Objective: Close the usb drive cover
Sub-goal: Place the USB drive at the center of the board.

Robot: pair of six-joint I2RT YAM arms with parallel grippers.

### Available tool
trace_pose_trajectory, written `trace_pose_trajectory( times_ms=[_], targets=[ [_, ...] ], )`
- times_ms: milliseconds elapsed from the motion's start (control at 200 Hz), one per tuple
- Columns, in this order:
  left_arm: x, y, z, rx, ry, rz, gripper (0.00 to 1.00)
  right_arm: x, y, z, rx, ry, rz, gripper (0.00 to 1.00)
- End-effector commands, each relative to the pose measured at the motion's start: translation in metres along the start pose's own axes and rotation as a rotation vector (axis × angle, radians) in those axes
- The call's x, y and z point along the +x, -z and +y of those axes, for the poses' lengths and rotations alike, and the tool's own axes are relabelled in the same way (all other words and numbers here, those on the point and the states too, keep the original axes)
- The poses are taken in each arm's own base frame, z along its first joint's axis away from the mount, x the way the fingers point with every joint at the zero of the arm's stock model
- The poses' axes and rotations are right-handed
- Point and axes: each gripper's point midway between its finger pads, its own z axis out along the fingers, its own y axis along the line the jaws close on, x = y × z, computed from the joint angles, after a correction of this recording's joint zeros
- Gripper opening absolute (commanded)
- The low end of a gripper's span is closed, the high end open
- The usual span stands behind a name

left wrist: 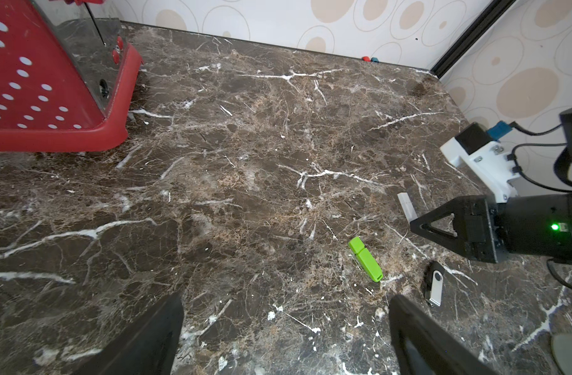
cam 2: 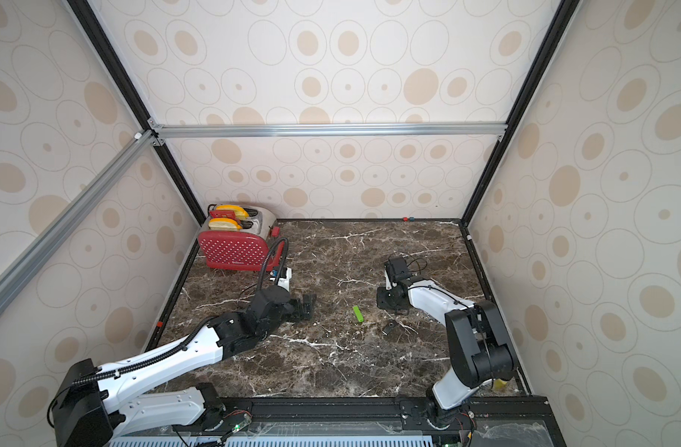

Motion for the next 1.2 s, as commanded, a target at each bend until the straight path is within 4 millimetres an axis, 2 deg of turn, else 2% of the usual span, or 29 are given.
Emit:
trace_pose_trajectory(
  times_ms=[0,336,411,556,781,961,1072,1192],
  targets=[
    [-0.010,0.002,0.001,-0.019,0.001,-0.014,0.99,0.007,-0.004,-0.009,0.072,0.023,0.043,0.00],
    [-0.007,0.000,-0.001,-0.014,-0.005,0.003,0.99,0.007,-0.011,-0.010,0.087,0.032,0.064,0.01],
    [-0.006,-0.001,-0.002,-0.013,-0.009,0.007,0.99,0.007,-0.010,-0.009,0.081,0.035,0.060,0.05],
    [-0.004,-0.003,-0.001,-0.014,-0.010,0.015,0.99,0.005,-0.008,-0.007,0.076,0.040,0.053,0.21],
    [-0.003,-0.004,-0.002,-0.014,-0.011,0.018,0.99,0.003,-0.004,0.000,0.044,0.050,0.038,0.35],
    [-0.003,-0.003,0.000,-0.017,-0.013,0.014,0.99,-0.008,0.015,0.015,-0.033,0.068,-0.039,0.44],
    [-0.002,-0.003,0.001,-0.021,-0.012,0.014,0.99,-0.012,0.033,0.011,-0.013,0.064,-0.095,0.45],
    [0.003,-0.005,0.002,-0.035,-0.005,0.037,0.99,-0.005,0.045,0.003,0.012,0.023,-0.119,0.46]
  ],
)
